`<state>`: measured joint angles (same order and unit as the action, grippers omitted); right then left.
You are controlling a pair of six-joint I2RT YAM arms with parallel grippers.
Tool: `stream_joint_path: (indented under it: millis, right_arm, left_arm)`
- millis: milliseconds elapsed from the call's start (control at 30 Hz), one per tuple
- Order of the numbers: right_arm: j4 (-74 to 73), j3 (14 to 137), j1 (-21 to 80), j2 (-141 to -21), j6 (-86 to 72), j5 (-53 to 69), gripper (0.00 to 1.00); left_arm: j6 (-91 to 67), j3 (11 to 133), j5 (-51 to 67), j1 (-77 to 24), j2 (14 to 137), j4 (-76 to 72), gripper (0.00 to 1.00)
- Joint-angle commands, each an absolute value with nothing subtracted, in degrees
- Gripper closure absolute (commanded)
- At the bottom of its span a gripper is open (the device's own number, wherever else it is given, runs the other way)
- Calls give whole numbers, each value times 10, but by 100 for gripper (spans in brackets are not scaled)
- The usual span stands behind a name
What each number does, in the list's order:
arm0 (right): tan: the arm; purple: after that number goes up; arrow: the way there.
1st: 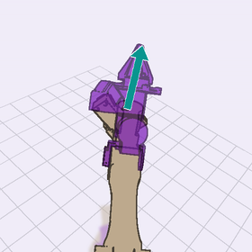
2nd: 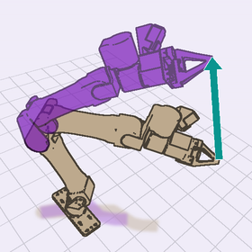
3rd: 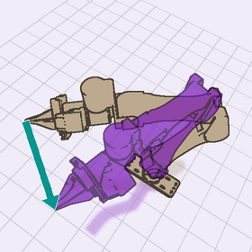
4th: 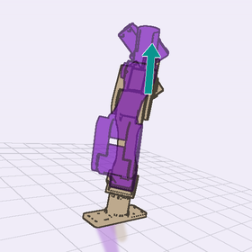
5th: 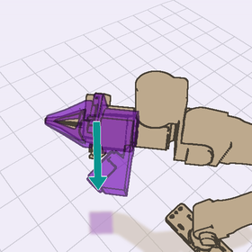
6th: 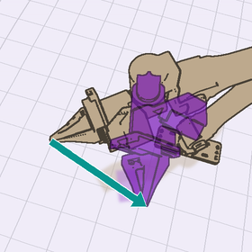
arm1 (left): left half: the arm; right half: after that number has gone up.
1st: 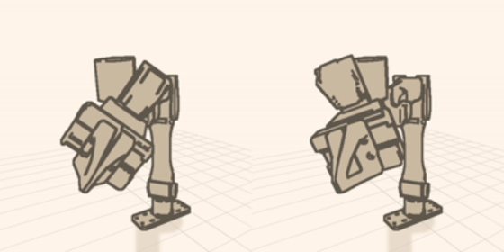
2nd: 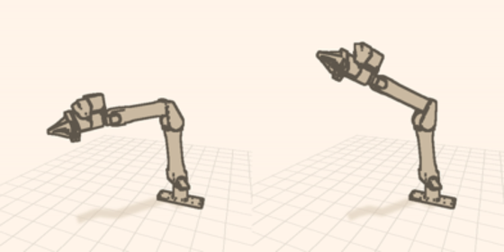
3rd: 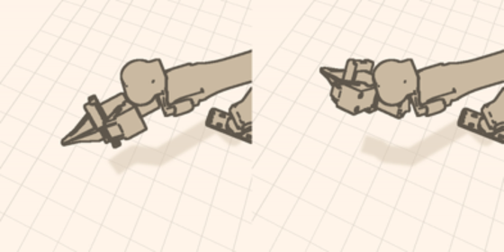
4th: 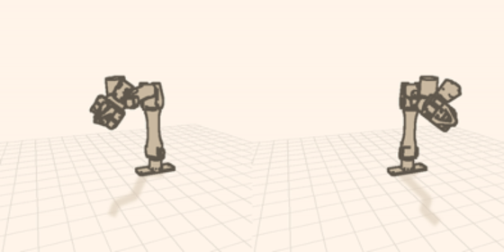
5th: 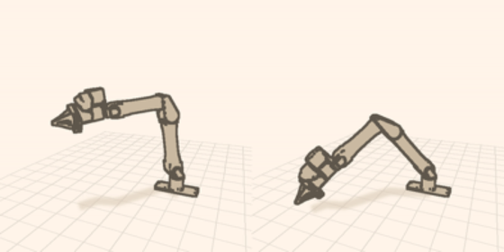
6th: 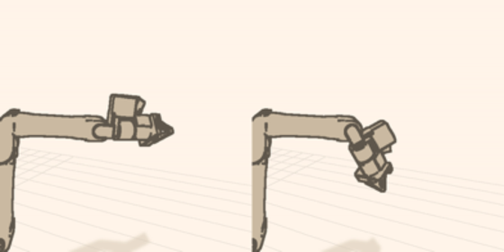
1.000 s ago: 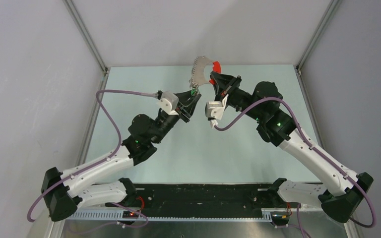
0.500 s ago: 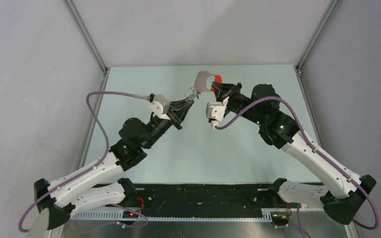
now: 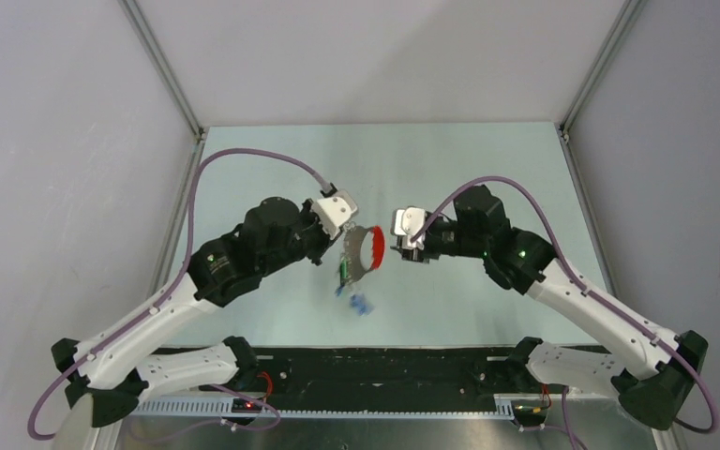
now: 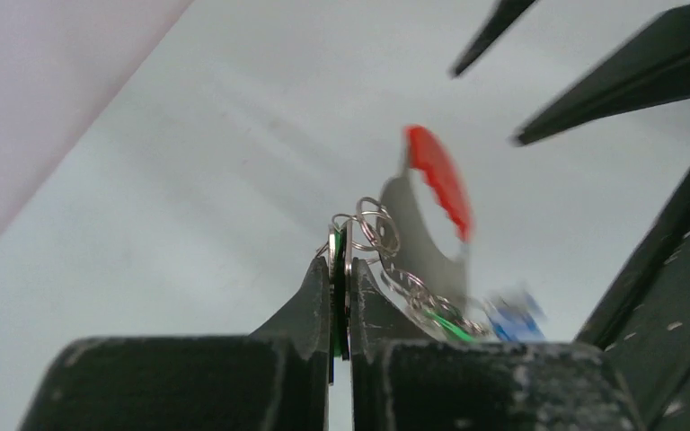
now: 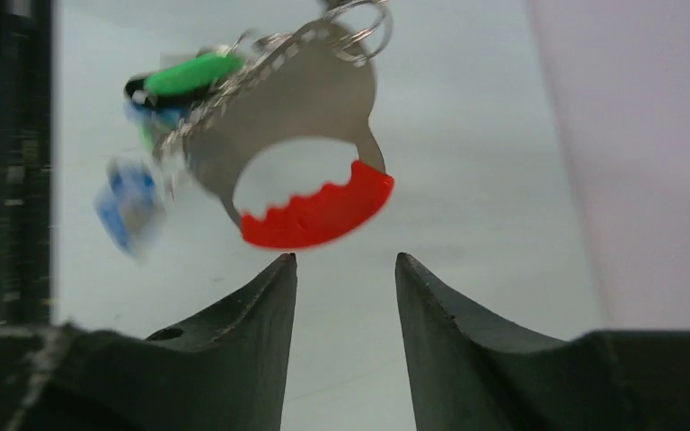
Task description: Remove the keys from the keyring
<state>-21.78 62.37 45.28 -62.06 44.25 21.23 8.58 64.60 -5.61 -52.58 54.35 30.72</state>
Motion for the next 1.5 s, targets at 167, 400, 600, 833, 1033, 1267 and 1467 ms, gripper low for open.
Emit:
stream_joint_path:
  millis: [167, 400, 600, 833, 1033, 1267, 1467]
  right_arm:
    - [-136, 540, 450, -512, 194, 350, 42]
    - [-19, 532, 453, -543, 60, 342, 47]
    - [87, 527, 460, -573, 60, 295, 52]
    - [129, 527, 457, -612, 89, 278, 53]
    - [132, 527, 465, -655, 75, 254, 60]
    - [86, 522, 510, -672, 98, 244, 64]
    - [97, 498, 515, -637, 98, 278, 64]
  left_arm:
    - [484, 709, -72, -523, 568, 379, 100]
    - [658, 658, -70, -523, 565, 304, 100]
    - [724, 602, 11, -523, 505, 266, 100]
    - [758, 529, 36, -523, 444, 208, 100]
    - [734, 491, 50, -523, 413, 143, 100]
    - [670, 459, 75, -513, 402, 66, 100]
    - [647, 437, 113, -498, 390, 30, 100]
